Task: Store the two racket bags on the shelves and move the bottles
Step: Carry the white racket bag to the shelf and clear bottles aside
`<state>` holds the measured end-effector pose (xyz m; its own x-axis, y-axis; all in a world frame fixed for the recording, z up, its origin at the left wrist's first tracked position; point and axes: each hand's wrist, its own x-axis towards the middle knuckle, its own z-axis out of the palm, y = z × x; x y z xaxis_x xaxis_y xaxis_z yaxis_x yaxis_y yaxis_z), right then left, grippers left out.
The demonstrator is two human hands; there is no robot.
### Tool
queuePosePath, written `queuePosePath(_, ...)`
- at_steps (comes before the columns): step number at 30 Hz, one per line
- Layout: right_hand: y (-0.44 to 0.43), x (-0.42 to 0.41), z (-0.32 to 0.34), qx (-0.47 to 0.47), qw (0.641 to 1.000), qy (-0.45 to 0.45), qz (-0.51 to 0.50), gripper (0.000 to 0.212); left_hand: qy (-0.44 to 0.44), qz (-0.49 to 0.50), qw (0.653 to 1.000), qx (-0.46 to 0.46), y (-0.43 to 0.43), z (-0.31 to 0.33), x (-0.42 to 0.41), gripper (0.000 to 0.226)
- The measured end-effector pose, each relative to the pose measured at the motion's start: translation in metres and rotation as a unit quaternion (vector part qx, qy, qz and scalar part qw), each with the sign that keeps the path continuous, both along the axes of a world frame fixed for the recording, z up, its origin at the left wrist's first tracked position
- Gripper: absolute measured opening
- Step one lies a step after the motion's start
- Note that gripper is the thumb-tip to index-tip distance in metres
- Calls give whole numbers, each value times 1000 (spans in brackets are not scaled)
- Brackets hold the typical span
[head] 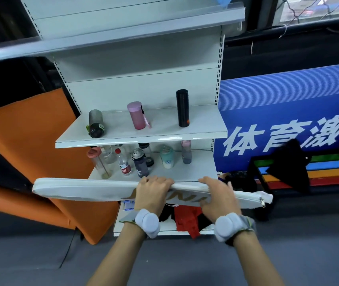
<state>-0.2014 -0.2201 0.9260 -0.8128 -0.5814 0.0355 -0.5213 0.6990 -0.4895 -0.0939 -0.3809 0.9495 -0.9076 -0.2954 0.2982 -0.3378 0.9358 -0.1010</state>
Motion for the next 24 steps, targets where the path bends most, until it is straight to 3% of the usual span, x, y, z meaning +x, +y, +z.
queuePosePath(4,5,5,-4,-60,995,70,-26,37,12,-20,999,26,23,-10,-19,20)
queuePosePath(10,36,-23,-18,-75,997,19,-28,41,27,9,999,44,27,-19,-20,42)
queuePosePath(15,40,-48,-21,-13,999,-14,-29,30,5,-11,995,102,12,-26,-29,20)
queuePosePath(18,26,-61,-16,-2,999,-32,-12,29,10,-15,994,110,10,-29,-47,19)
queuePosePath(24,-4,-99,-17,23,998,-52,3,33,-76,-85,986,121,-11,-27,-103,24)
